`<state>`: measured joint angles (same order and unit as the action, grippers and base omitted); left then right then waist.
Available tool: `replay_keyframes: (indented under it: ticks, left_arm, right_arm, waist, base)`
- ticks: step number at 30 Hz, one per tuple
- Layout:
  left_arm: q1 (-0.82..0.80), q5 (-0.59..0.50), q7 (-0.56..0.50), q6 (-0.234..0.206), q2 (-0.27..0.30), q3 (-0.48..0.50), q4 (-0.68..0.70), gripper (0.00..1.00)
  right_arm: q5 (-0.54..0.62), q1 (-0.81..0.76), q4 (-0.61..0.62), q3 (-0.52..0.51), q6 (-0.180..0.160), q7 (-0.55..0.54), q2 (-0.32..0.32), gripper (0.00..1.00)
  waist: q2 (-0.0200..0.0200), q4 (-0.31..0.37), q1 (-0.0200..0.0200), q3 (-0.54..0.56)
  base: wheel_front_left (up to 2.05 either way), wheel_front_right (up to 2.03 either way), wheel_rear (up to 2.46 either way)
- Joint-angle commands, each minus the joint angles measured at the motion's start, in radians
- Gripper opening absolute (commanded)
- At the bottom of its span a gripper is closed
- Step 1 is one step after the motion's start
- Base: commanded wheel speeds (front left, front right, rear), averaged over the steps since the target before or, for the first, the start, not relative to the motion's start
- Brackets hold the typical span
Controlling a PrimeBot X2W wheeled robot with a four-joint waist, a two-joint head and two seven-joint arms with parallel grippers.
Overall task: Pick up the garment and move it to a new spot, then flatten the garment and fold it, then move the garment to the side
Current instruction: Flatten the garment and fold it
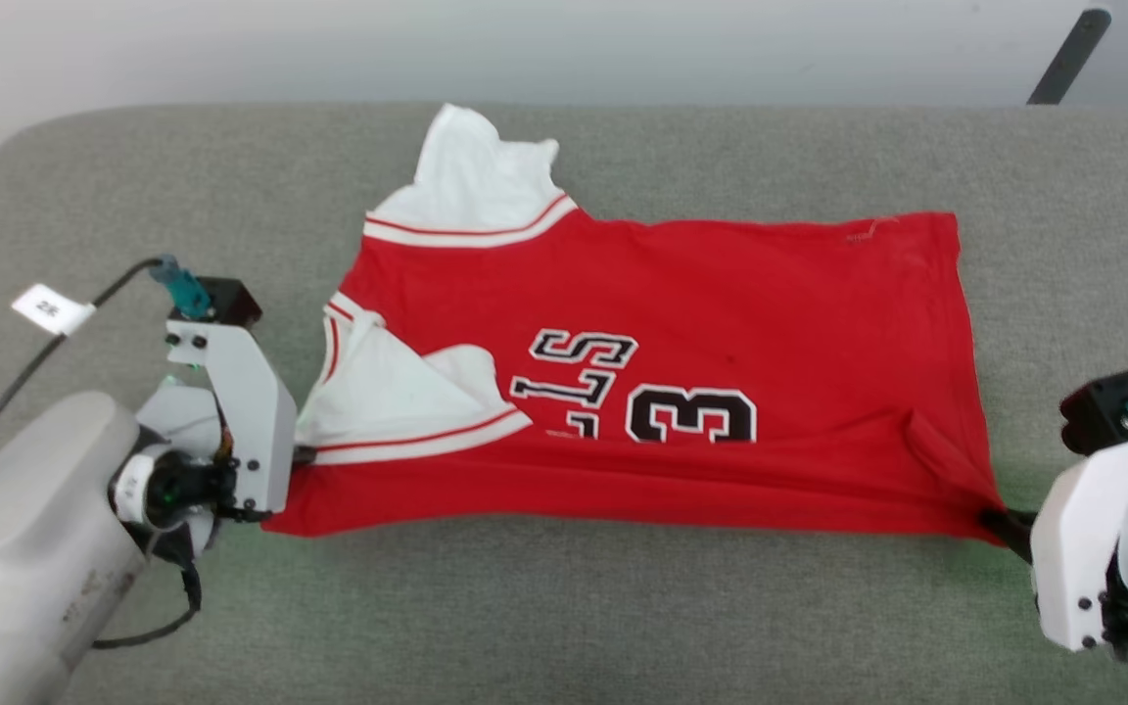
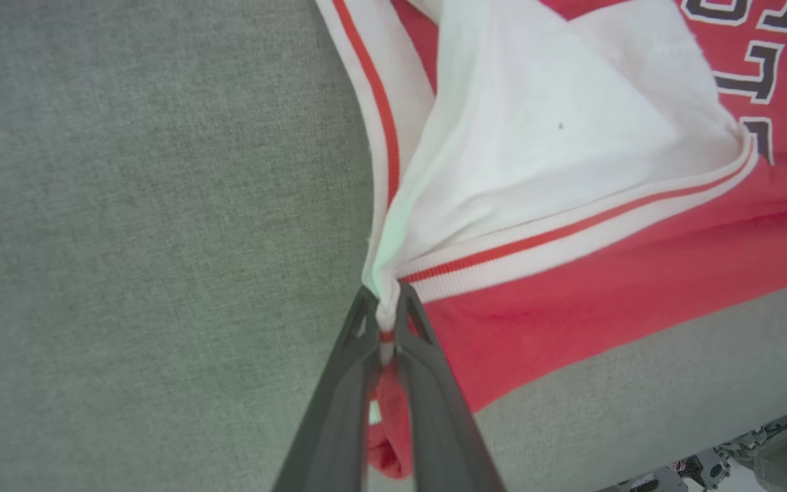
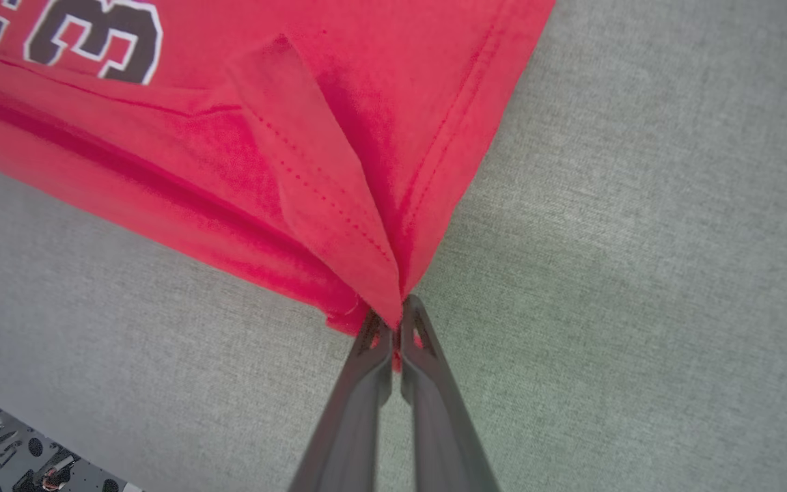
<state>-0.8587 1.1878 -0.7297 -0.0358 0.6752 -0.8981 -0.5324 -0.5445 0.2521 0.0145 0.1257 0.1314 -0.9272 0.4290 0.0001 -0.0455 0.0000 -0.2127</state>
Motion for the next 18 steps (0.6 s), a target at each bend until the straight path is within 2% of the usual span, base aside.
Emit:
replay_keyframes:
  ticks: [1, 10, 18]
  left_arm:
    - [0.013, 0.001, -0.007, -0.013, 0.014, -0.002, 0.004, 0.0]
    - [0.067, 0.016, -0.054, -0.077, 0.039, -0.018, 0.117, 0.0]
    - [0.116, 0.027, -0.059, -0.113, 0.045, -0.029, 0.176, 0.0]
  right_arm:
    - [0.002, -0.021, 0.005, -0.014, -0.001, -0.009, 0.012, 0.0]
    - [-0.009, -0.108, 0.07, -0.05, -0.001, -0.084, 0.026, 0.0]
    - [0.004, -0.129, 0.083, -0.061, -0.001, -0.083, 0.002, 0.0]
  waist:
    - [-0.0001, -0.009, 0.0, 0.012]
    - [-0.0001, -0.022, 0.0, 0.025]
    - [-0.0001, -0.019, 0.0, 0.015]
  base:
    - [0.0, 0.0, 0.0]
    - [0.0, 0.0, 0.0]
    - [0.0, 0.0, 0.0]
